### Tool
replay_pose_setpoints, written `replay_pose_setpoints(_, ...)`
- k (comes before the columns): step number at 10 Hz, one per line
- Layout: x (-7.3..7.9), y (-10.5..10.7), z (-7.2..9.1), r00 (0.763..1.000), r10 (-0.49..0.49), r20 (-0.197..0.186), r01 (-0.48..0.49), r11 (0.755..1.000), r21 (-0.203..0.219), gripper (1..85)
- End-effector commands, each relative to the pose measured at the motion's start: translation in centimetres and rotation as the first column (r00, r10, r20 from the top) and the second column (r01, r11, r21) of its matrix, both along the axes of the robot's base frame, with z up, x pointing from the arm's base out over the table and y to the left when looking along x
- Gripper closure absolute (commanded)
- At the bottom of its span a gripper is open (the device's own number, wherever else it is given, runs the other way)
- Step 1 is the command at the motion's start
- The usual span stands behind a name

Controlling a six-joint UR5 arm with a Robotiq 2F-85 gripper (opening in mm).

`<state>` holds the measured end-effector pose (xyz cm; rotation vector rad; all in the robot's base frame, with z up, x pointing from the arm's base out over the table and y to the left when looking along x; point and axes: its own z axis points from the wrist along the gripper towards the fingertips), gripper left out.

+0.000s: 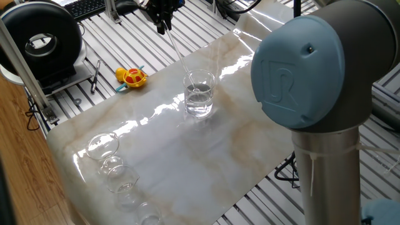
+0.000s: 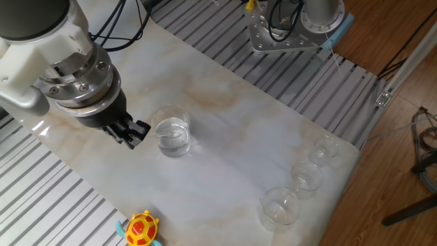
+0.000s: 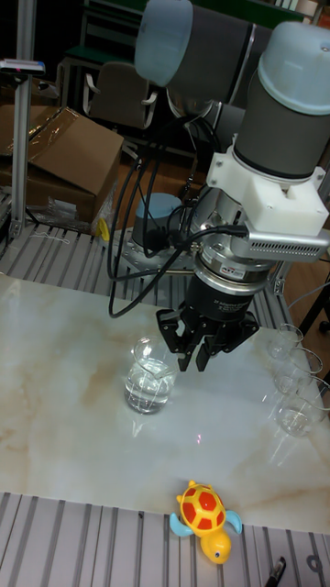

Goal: Stir the beaker with a glass rod

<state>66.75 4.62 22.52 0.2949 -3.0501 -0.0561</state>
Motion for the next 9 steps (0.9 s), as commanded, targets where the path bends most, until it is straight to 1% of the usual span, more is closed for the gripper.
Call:
replay_pose_setpoints(1,-0.02,0.38,-0.02,1.0,-0.007,0.003,0.007,1.0,0.006,57.7)
replay_pose_setpoints(9,-0.07,0.05,0.14,1.0,-0.007,0.004,0.008,1.0,-0.015,61.7)
